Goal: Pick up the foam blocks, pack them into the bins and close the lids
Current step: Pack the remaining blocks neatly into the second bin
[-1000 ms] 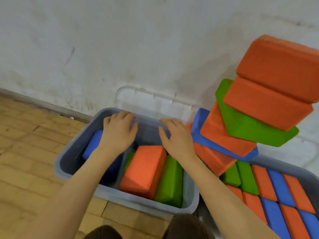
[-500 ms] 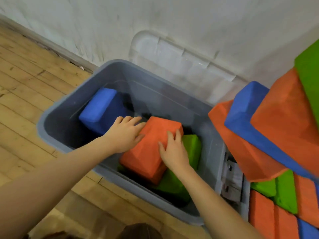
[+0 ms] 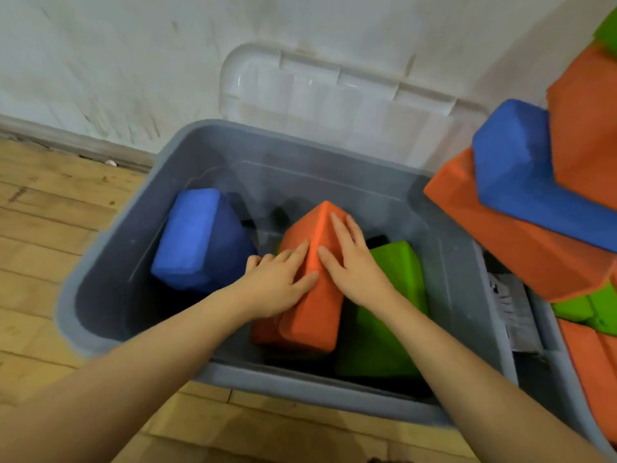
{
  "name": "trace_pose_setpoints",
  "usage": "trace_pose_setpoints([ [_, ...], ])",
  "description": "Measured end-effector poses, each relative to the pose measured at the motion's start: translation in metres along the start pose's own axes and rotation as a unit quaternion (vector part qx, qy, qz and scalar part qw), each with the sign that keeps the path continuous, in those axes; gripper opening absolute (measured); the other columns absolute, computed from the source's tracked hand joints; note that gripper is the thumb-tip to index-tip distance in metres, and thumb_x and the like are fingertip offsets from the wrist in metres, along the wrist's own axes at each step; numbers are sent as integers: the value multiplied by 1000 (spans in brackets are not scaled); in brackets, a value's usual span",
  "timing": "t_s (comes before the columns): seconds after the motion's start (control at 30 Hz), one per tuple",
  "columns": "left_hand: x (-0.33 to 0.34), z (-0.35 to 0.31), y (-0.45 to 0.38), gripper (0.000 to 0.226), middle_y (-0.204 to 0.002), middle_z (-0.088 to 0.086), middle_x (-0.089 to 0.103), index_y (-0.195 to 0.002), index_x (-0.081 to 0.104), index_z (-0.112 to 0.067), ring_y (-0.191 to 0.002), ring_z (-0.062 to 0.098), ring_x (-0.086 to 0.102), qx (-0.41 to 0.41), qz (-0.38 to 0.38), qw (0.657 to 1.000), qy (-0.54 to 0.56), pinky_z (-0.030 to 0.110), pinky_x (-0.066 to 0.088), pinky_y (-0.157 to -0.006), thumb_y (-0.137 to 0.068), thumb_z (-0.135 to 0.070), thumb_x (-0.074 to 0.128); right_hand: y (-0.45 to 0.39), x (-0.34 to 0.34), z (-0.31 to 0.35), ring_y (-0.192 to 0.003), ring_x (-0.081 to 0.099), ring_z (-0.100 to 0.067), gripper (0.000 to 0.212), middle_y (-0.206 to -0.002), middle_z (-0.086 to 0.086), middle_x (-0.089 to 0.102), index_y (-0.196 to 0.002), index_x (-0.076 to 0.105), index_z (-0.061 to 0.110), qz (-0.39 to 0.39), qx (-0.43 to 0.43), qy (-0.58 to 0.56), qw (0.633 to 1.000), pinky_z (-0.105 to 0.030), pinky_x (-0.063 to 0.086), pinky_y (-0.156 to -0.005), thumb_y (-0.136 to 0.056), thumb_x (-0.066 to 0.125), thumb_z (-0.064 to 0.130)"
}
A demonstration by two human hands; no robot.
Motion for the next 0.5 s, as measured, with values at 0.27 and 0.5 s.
trace_pose_setpoints([
  [0.27, -19, 16, 18, 59, -158, -7, -5, -149, 3, -34, -143, 25, 2, 47, -8, 995, -90, 43, 1, -112, -97, -53, 23, -23, -15, 15, -136, 31, -21, 72, -148, -12, 29, -147, 27, 32, -62, 95, -65, 991, -19, 23, -102, -84, 64, 38],
  [0.5, -56, 70, 40, 114, -156, 16, -11, -149, -4, -11, -143, 33, 2, -84, -93, 968, -215, 47, 12, -112, -73, -71, 56, -12, -27, 67, -123, 39, -18, 81, -131, 3, 20, -139, 37, 38, -142, 20, -64, 988, -37, 38, -104, -63, 66, 42],
])
Point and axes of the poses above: each hand's wrist, its own y-axis away from the middle knuckle, its own x-axis out of the palm, z = x × y, the point moved 6 cm from there along -y, towards the middle knuckle
